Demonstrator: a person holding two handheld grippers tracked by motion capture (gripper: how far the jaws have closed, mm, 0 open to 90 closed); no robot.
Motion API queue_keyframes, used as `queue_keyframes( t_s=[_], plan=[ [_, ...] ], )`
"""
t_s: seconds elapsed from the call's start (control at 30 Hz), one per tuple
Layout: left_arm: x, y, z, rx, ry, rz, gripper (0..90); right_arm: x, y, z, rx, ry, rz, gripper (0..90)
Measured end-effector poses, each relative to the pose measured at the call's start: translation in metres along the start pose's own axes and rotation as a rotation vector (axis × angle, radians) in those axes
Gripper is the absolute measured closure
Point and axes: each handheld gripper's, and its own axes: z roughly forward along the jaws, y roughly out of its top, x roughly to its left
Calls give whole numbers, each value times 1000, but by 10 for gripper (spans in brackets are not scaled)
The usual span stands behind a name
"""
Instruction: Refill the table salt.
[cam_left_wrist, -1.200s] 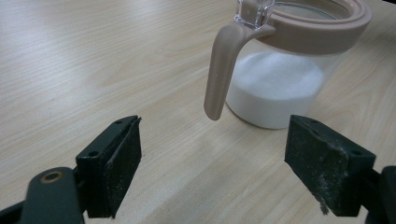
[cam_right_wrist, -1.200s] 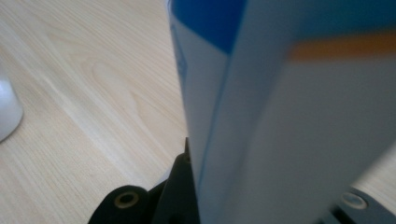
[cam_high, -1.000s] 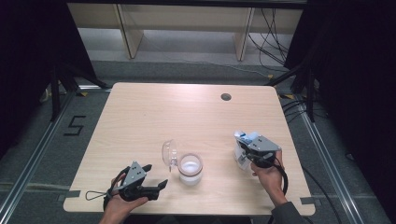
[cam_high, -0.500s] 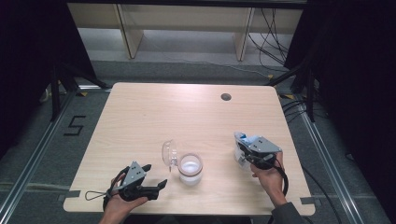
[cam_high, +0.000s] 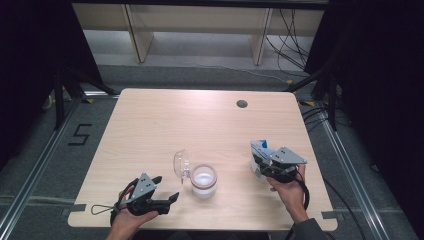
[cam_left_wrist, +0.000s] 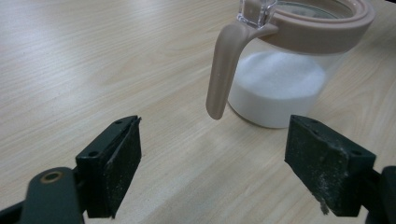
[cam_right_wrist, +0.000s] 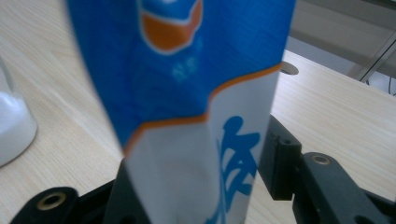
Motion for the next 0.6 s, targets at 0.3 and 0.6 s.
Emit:
queue_keyframes(
  t_s=[0.3, 0.6],
  plan=[
    [0, 0, 0, -1, -1, 1, 182, 2, -1, -5, -16, 31, 87, 446],
    [0, 0, 0, -3, 0, -16, 181, 1, -4, -11, -54, 39, 126, 329]
  ],
)
